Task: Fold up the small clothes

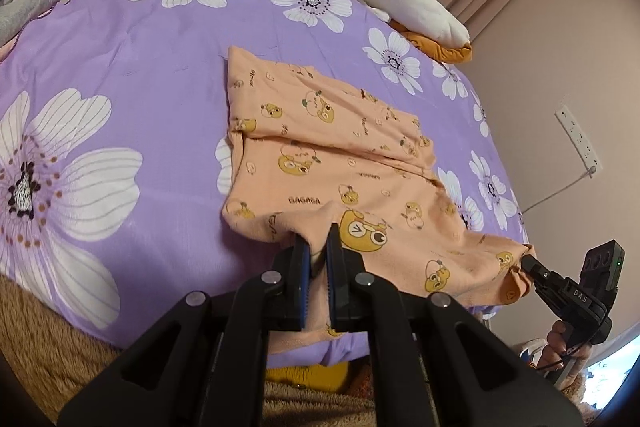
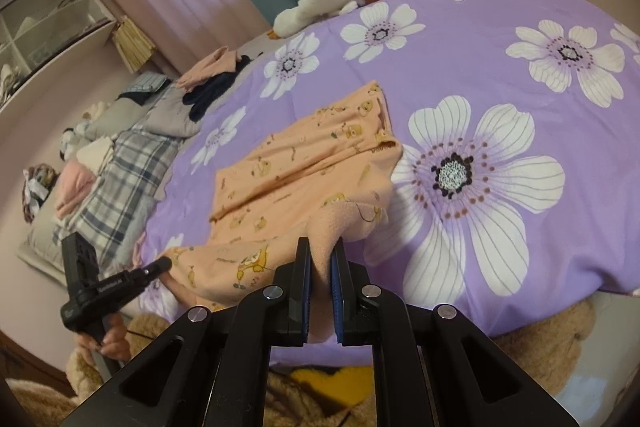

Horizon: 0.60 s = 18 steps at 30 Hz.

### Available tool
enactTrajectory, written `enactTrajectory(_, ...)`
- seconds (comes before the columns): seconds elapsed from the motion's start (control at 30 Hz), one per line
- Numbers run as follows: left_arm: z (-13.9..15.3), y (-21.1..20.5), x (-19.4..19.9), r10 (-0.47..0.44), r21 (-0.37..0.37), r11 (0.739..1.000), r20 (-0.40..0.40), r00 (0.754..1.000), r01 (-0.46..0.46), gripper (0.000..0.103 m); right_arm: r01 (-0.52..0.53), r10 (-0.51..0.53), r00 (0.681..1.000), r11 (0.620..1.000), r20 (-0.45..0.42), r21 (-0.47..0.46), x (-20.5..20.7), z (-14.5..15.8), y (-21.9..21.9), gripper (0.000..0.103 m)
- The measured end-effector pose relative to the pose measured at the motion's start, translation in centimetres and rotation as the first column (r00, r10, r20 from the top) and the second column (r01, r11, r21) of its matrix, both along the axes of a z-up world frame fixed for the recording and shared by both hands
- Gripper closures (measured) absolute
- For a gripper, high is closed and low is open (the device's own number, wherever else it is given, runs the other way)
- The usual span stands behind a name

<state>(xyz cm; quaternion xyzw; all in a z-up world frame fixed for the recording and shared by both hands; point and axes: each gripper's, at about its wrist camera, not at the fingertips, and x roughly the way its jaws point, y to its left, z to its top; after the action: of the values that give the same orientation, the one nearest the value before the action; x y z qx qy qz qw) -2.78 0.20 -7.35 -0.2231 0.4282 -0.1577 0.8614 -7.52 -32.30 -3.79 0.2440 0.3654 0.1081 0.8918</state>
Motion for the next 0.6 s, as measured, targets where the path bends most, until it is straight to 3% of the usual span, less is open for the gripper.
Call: enactTrajectory(0.6, -2.6, 0.2, 7.2, 0.008, 0.089, 0.996, -0.148, 0.989, 0.005, 0.096, 0.031, -0.043, 0.993, 0.994, -0.114, -0.100, 8.4, -1.5, 1.1, 0.092)
